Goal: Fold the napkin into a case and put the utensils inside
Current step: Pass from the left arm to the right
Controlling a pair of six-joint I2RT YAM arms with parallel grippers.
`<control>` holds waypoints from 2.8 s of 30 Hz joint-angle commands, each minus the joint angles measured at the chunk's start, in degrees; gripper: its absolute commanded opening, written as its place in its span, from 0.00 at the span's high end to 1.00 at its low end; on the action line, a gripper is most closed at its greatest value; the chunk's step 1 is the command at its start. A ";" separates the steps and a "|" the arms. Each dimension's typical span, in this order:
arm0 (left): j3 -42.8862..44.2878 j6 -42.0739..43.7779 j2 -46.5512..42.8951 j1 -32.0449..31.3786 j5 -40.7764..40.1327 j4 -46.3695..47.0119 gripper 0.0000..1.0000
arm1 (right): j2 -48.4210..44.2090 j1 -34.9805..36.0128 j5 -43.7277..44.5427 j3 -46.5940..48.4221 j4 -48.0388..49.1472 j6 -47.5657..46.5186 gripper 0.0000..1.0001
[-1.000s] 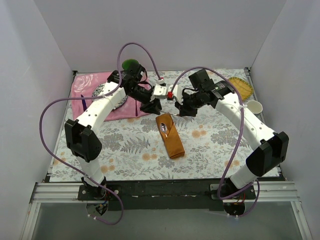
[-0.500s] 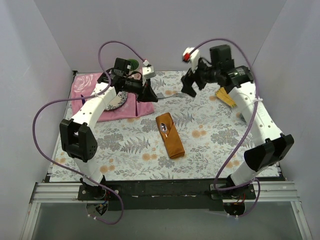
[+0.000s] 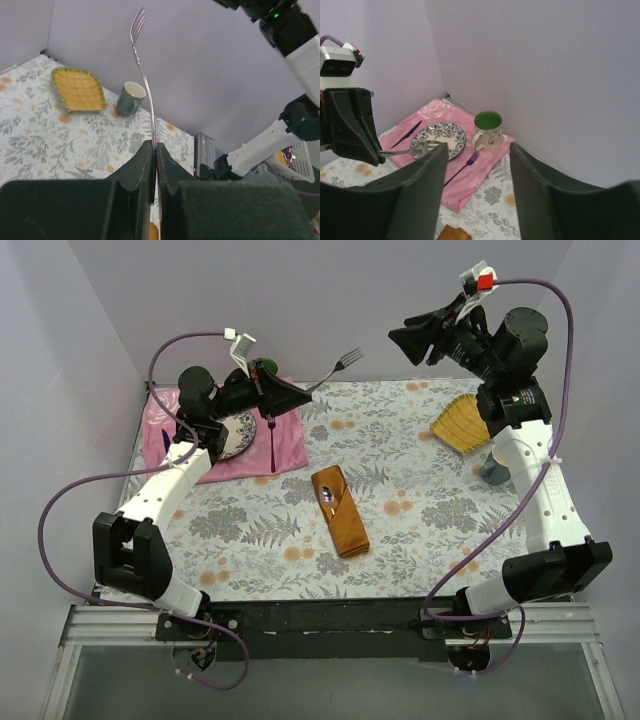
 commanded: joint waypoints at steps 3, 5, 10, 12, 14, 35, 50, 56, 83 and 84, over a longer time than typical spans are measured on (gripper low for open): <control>-0.57 -11.75 -3.64 0.04 -1.62 12.80 1.00 | 0.19 0.14 -12.72 0.01 10.03 6.53 0.53; -1.97 -12.02 -4.69 0.04 0.14 14.29 1.00 | 0.36 0.23 -17.41 -0.25 10.13 6.35 0.54; -5.31 -12.45 -6.80 0.13 -0.99 16.05 1.00 | -0.76 0.58 -27.80 -3.84 12.76 9.95 0.52; -6.11 -13.68 -6.98 0.22 -1.79 17.89 1.00 | -2.09 1.45 -26.23 -7.10 14.17 9.34 0.50; -6.11 -14.39 -6.89 0.22 -2.05 18.95 1.00 | -1.92 1.81 -25.43 -7.81 14.87 10.03 0.50; -8.39 -24.67 -10.31 0.74 -15.58 24.67 1.00 | 6.34 8.48 -15.86 0.89 28.41 31.05 0.60; -13.23 -25.03 -13.39 0.75 -16.99 21.60 1.00 | 9.33 11.91 -8.12 4.14 24.02 33.15 0.70; -13.75 -25.38 -13.31 0.74 -15.85 22.74 1.00 | 9.77 12.00 -6.80 4.40 22.70 33.50 0.70; -14.90 -25.73 -13.39 0.22 -14.36 23.88 1.00 | 10.56 12.18 -8.03 3.97 24.02 34.39 0.99; -14.90 -25.55 -13.39 0.22 -14.18 23.88 1.00 | 10.56 12.09 -8.20 3.88 24.10 34.21 0.99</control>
